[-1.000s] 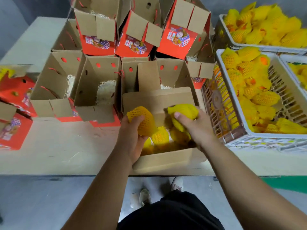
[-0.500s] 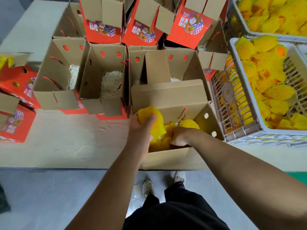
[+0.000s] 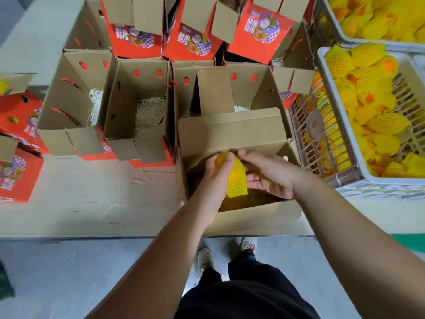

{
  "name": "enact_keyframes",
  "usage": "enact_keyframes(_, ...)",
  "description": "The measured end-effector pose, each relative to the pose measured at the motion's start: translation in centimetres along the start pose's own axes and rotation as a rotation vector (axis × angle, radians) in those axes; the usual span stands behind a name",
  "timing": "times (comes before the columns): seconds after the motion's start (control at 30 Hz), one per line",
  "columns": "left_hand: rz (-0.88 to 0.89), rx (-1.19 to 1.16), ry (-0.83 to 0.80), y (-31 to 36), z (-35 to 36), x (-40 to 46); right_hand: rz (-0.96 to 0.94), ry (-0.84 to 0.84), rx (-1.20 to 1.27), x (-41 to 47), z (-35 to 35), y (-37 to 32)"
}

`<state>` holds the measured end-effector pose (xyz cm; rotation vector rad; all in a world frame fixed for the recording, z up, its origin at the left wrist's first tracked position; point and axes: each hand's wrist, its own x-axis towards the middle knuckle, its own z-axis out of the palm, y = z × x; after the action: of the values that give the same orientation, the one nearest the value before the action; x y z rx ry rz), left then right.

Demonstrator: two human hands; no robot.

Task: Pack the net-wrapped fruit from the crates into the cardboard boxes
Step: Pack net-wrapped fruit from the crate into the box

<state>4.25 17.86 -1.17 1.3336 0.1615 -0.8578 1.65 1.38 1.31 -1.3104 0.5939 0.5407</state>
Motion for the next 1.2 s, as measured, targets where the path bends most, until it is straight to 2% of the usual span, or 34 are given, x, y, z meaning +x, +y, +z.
enact_keyframes(0.07,-0.101,-0.165,-0.094,0.3,1.5,0.4,-0.086,0.016,-0.21,-0.8,0.1,0.5)
enact_keyframes(0.2,-0.131,-0.1,-0.243,-0.1,1.2,1.3,-0.083,0.146,-0.408,-1.0,-1.8,-0.1)
enact_keyframes(0.27,-0.139,0.186,-0.216,0.0,0.5,1.7,-0.044,0.251,-0.676,-0.7,-3.1,-0.3)
enact_keyframes(0.33,-0.039,0.592,-0.139,-0.6,-0.4,2.6,0.111,0.322,-1.05,0.0,-3.5,0.2)
enact_keyframes(0.43,-0.025,0.878,-0.113,-1.9,-1.2,3.3,0.353,0.248,-1.438,2.3,-3.1,2.7)
enact_keyframes(0.53,-0.105,1.007,-0.2,-2.9,-1.5,3.0,0.442,0.263,-1.486,4.1,-2.6,4.2)
enact_keyframes(0.63,-0.155,1.017,-0.196,-2.6,-1.6,2.5,0.446,0.239,-1.471,4.9,-1.7,4.3)
enact_keyframes(0.8,-0.109,1.028,-0.175,-1.7,-0.9,2.1,0.361,0.175,-1.416,3.9,-1.2,2.6)
enact_keyframes(0.93,-0.11,1.052,-0.177,-1.9,-0.7,2.1,0.402,0.167,-1.451,3.4,-1.4,3.2)
enact_keyframes(1.07,-0.087,1.086,-0.186,-2.1,-0.4,1.9,0.332,0.123,-1.5,2.6,-0.8,3.5)
enact_keyframes(1.13,-0.028,1.101,-0.165,-2.0,-0.1,2.0,0.314,0.123,-1.454,2.0,-1.1,2.6)
enact_keyframes(1.2,0.075,1.048,-0.113,-1.5,0.5,2.4,0.226,0.195,-1.368,1.0,-1.8,1.4)
